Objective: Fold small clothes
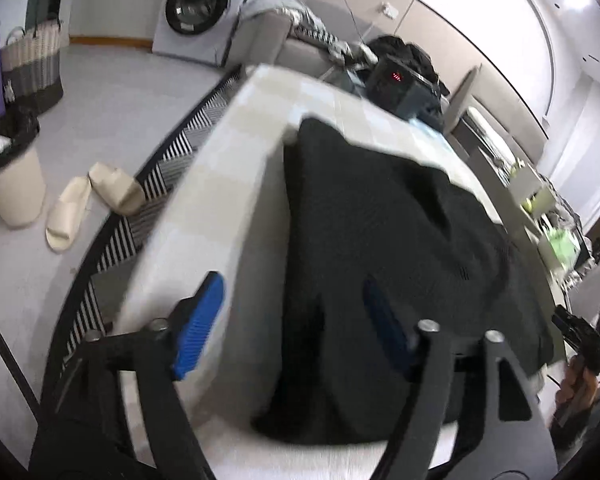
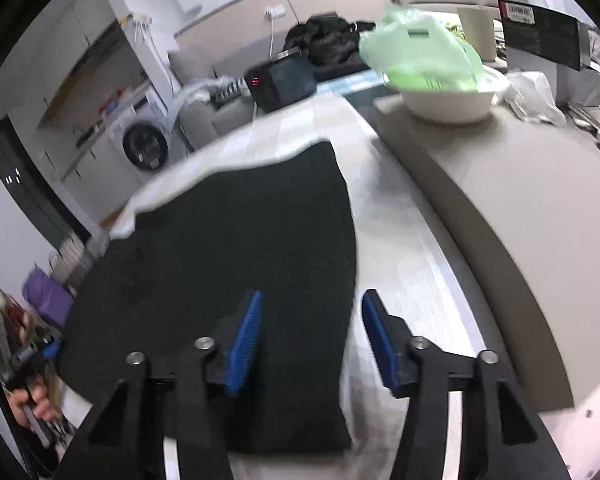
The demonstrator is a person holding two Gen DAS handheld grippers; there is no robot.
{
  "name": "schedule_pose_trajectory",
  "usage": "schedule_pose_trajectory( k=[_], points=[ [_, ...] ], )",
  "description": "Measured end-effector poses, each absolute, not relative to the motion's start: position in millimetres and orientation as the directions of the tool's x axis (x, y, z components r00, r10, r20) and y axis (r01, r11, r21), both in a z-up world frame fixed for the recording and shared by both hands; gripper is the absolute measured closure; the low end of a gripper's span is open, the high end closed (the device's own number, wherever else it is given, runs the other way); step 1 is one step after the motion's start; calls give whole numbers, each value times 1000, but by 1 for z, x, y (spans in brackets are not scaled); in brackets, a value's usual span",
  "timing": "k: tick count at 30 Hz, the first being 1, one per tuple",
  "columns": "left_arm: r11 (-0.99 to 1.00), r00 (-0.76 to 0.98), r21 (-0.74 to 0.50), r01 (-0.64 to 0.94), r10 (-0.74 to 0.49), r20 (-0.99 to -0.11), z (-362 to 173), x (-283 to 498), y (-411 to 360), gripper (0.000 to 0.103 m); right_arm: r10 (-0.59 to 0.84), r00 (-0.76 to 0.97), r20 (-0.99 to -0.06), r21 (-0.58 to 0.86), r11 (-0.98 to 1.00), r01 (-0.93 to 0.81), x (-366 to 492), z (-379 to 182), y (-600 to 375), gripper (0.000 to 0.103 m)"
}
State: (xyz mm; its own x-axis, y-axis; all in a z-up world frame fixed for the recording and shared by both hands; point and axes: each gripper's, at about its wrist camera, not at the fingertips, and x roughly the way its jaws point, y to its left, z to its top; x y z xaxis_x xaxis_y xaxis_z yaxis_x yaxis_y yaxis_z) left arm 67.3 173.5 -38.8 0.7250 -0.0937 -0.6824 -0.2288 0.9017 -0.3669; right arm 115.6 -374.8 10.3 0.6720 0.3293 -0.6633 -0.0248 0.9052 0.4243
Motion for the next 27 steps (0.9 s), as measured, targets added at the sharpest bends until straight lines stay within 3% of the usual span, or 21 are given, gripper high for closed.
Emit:
schedule_pose_trajectory(
  k=[2, 4, 6, 12, 18, 21, 23, 27],
  points=[
    [910, 738, -341, -234, -62, -672, -28, 84, 178, 18, 333, 690, -643, 446, 895, -16, 126, 16, -373, 28],
    [912, 745, -334, -239, -48, -665, -19, 107, 183, 14, 343, 705, -621, 470, 883, -16, 140, 21, -369, 27],
    [907, 761, -349, -234, -52, -646, -10, 131, 186, 0, 355, 713, -605, 491, 871, -16, 157, 26, -366, 27],
    [918, 764, -317, -238, -24, -644, -7, 201, 187, 1, 342, 730, -591, 439, 896, -64, 190, 42, -348, 12],
    [929, 708, -291, -227, -48, -704, -23, 272, 190, 1, 346, 679, -647, 389, 916, -95, 218, 42, -342, 12],
    [925, 664, -309, -223, -88, -743, -35, 299, 190, 13, 337, 672, -659, 385, 919, -83, 224, 40, -345, 12],
    [932, 631, -298, -206, -107, -769, -41, 318, 186, 31, 333, 671, -662, 384, 920, -78, 225, 38, -345, 12],
    [944, 585, -263, -198, -102, -805, -57, 348, 178, 52, 331, 662, -672, 395, 917, -57, 230, 32, -349, 12]
  ],
)
